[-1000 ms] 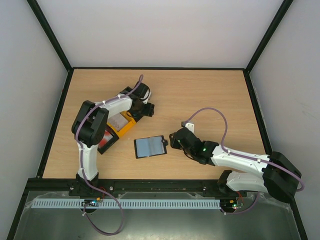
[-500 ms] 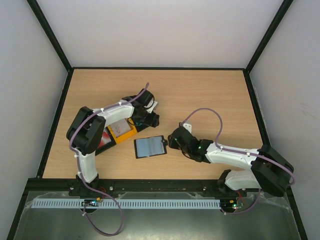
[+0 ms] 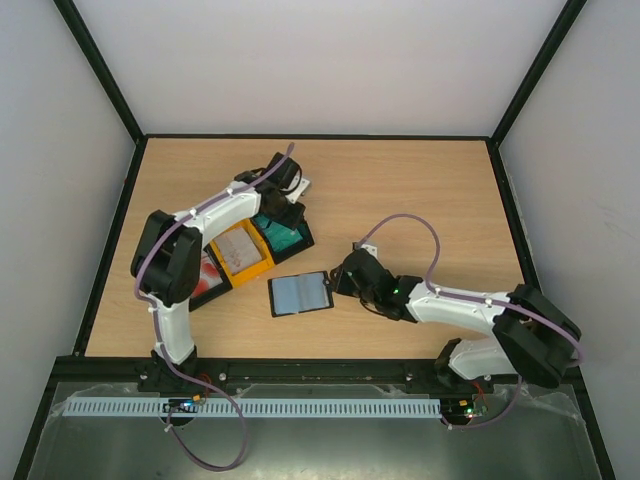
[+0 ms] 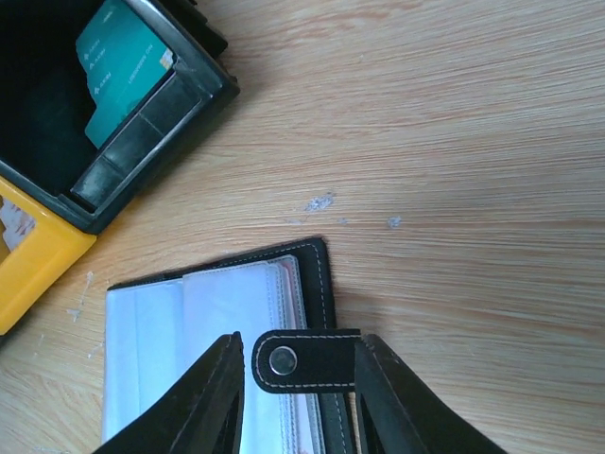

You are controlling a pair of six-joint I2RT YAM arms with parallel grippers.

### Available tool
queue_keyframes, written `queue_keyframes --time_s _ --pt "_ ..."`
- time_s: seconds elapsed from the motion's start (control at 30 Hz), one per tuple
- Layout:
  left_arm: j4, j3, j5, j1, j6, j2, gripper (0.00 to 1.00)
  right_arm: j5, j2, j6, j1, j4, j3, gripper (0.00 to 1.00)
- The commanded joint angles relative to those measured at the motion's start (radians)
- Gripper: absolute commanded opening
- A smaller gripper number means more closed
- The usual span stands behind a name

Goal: Put the credit cards into the card holder
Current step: Adjust the storage box at the center of the board, then pick up the credit card from the storage box.

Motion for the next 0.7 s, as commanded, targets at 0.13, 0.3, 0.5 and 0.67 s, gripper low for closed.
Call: queue_keyframes --time_s 0.13,0.3,0.5,0.67 --pt "-0.16 0.068 -0.036 0.029 0.194 0.102 0.37 -0.056 0.12 -0.051 -0.004 0.013 0.109 0.31" --pt "-0.177 0.073 -0.006 0.046 0.243 0.135 0.45 -0.062 0.185 -0.04 -0.004 0.027 0.146 0.31" --pt "-0.157 0.075 0.02 0.063 0.263 0.151 0.58 -0.05 0.235 0.002 -0.003 0.064 0.158 0.31" --pt "-0.145 0.071 0.061 0.077 0.273 0.17 0.64 -0.047 0.26 0.016 -0.004 0.076 0.163 0.31"
